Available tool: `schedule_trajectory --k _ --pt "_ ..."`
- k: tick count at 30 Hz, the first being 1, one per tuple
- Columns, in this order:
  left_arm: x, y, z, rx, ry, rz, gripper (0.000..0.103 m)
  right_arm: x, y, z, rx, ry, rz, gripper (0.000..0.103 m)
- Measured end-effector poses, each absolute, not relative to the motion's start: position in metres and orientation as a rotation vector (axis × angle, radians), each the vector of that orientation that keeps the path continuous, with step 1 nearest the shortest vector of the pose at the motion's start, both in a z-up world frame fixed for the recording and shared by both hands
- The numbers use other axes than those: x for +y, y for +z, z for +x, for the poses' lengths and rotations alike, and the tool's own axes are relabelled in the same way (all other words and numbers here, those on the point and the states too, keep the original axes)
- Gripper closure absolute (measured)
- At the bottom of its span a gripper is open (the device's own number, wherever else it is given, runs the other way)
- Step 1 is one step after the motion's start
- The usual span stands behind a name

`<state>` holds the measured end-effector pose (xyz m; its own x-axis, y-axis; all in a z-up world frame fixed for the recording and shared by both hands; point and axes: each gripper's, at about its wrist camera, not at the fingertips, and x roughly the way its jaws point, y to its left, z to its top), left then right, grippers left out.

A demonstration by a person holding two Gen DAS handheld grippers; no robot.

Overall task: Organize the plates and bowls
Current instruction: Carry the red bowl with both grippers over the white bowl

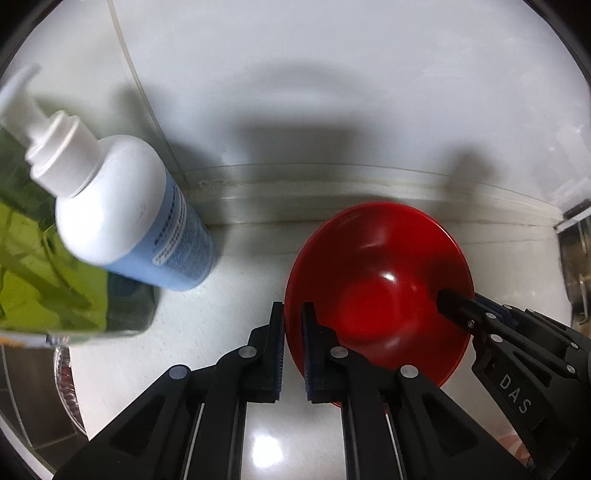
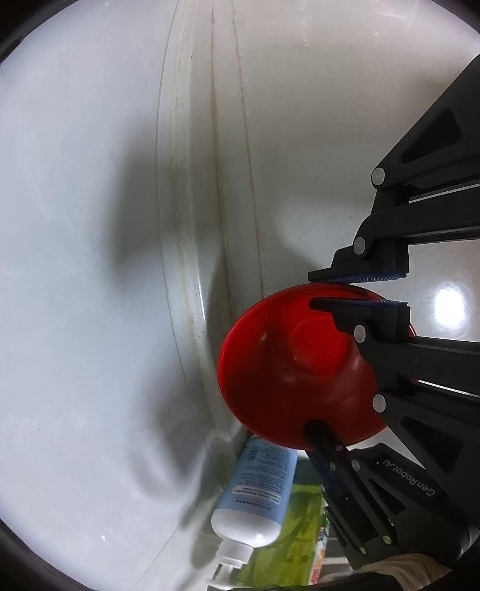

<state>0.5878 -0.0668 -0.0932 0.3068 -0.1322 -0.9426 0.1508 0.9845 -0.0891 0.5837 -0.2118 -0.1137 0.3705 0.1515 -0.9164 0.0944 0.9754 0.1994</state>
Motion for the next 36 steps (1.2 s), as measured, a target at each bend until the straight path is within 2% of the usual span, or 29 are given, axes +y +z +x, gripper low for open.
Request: schedule_trajectory --k 12,36 --pt "-0.067 -0.052 0.533 1.167 -0.277 0.016 0.093 -0.216 -0.07 0.517 1.104 -0.015 0.199 0.094" --pt "-0.15 -0.007 0.396 1.096 -0.521 0.115 0.092 -0.275 -0.028 0.343 1.009 -0.196 0.285 0.094"
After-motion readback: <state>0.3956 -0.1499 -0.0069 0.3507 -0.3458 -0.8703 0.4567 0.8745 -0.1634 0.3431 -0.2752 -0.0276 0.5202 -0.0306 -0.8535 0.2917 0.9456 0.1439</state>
